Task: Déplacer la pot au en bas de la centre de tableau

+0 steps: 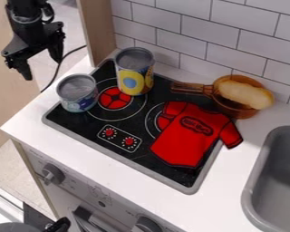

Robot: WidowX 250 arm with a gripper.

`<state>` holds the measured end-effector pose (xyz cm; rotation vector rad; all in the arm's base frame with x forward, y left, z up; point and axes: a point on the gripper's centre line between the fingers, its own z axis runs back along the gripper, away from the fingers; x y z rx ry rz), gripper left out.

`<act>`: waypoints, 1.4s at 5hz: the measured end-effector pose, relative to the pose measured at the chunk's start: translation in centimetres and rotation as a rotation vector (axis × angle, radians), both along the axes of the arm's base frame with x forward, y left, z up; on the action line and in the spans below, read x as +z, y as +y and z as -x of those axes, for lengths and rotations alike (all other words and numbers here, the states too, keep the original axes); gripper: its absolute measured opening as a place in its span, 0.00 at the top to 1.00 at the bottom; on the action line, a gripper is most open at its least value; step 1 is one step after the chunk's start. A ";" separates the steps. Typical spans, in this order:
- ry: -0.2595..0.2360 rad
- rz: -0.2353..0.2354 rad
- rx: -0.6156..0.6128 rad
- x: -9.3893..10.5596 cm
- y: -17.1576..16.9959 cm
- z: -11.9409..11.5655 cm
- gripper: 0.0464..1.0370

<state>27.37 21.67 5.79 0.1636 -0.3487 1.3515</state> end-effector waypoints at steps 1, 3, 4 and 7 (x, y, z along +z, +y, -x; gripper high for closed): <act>-0.031 -0.027 0.102 -0.7 0.4 -0.4 0.04; 0.018 -0.038 0.233 -2.8 -1.1 -0.9 0.04; 0.001 -0.020 0.226 -3.1 -1.5 -1.2 0.04; -0.002 -0.027 0.233 -4.3 -2.3 -0.9 0.04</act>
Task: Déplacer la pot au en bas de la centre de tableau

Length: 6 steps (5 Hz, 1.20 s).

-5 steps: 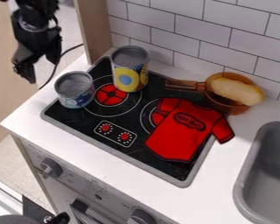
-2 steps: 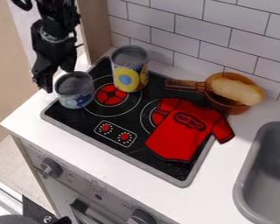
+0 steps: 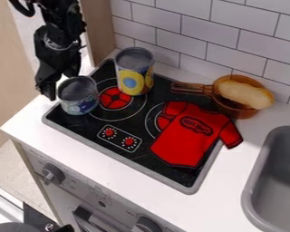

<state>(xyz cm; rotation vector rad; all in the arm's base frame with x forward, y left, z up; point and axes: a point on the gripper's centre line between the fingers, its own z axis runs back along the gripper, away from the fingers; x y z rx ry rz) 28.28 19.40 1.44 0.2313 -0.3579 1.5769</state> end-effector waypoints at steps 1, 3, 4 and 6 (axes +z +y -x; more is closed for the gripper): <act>0.016 0.033 -0.027 -0.3 -0.7 0.0 0.04; 0.020 0.065 0.008 -1.7 -3.9 0.8 0.04; -0.035 0.039 0.076 -1.4 -6.0 0.7 0.04; -0.111 -0.044 0.126 -0.9 -9.7 0.2 0.04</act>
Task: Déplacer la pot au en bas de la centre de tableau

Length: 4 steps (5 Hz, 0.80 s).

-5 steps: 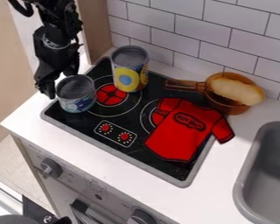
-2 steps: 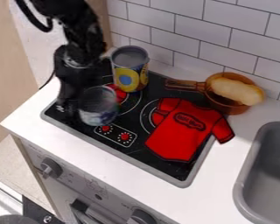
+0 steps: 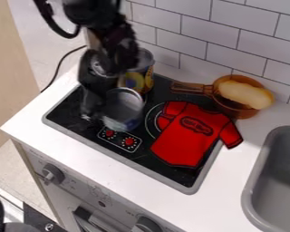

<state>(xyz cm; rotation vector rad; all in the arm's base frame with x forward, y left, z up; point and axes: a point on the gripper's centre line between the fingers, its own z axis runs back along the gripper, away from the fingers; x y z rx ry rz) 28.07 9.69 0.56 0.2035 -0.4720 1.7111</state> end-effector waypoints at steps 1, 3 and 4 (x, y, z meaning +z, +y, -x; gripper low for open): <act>-0.017 -0.011 -0.011 -0.2 -1.7 -0.1 0.04; -0.038 0.021 -0.036 1.0 -2.2 0.2 0.04; -0.091 0.045 -0.061 2.9 -0.8 0.4 0.04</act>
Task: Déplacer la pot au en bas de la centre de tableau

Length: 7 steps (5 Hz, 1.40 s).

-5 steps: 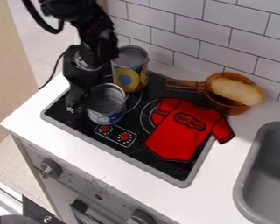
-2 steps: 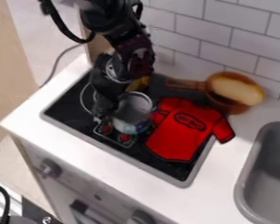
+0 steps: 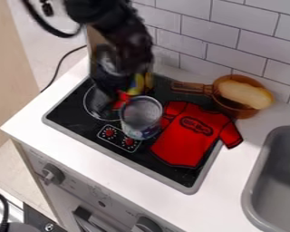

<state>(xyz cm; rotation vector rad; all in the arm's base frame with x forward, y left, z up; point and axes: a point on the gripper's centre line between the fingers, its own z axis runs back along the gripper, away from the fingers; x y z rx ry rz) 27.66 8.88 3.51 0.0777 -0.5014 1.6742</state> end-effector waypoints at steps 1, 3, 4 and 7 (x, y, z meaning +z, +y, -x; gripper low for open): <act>-0.020 0.077 0.009 1.4 1.6 0.0 0.04; 0.064 0.132 -0.289 4.4 4.7 0.4 0.04; 0.164 0.113 -0.532 4.3 6.7 0.9 0.04; 0.378 -0.097 -1.252 3.0 6.9 2.0 0.04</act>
